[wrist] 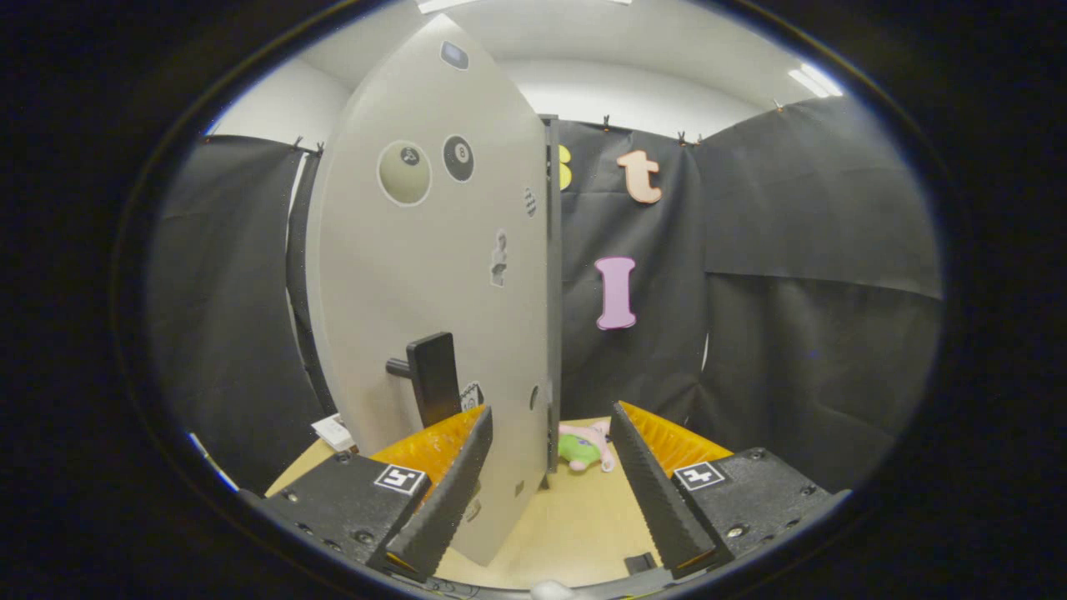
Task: Open the shoe cabinet door, grab the shoes and put them into the shoe cabinet, then close the shoe cabinet door.
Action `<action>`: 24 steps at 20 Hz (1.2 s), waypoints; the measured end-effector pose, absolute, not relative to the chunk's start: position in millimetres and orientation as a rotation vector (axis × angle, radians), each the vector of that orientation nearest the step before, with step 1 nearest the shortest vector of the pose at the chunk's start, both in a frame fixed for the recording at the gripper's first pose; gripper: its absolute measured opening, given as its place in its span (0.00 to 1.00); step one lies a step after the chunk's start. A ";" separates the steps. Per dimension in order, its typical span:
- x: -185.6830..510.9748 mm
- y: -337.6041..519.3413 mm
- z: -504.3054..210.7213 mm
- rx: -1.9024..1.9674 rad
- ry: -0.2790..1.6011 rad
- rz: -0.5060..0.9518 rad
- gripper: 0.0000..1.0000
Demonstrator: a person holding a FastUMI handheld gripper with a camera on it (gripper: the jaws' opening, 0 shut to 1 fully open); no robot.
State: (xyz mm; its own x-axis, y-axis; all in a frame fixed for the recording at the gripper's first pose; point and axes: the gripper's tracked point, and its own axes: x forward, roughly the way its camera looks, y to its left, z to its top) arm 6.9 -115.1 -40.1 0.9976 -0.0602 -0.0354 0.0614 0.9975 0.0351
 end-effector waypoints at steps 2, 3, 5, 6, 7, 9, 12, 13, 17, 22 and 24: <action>13.8 -93.5 -43.5 0.020 0.050 -0.036 0.94; 19.7 -80.4 -45.5 0.015 0.055 -0.020 0.94; 29.5 -58.2 -44.3 0.002 0.056 0.017 0.94; 33.8 -44.9 -44.2 -0.007 0.055 0.044 0.95; 38.7 -28.8 -46.0 -0.013 0.057 0.077 0.95; 42.3 1.4 -50.9 -0.019 0.070 0.160 0.96; 46.0 13.0 -51.3 -0.036 0.083 0.188 1.00; 46.9 14.7 -50.8 -0.032 0.079 0.196 1.00; 45.6 14.1 -40.9 -0.011 0.069 0.195 1.00; 34.0 5.9 -21.2 -0.005 0.040 0.170 1.00; 26.0 0.2 -13.1 0.000 0.032 0.154 1.00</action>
State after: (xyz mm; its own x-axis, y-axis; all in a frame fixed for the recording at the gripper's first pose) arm 26.0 0.2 -13.1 0.9877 0.1533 -0.0317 -0.1533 0.9882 0.0027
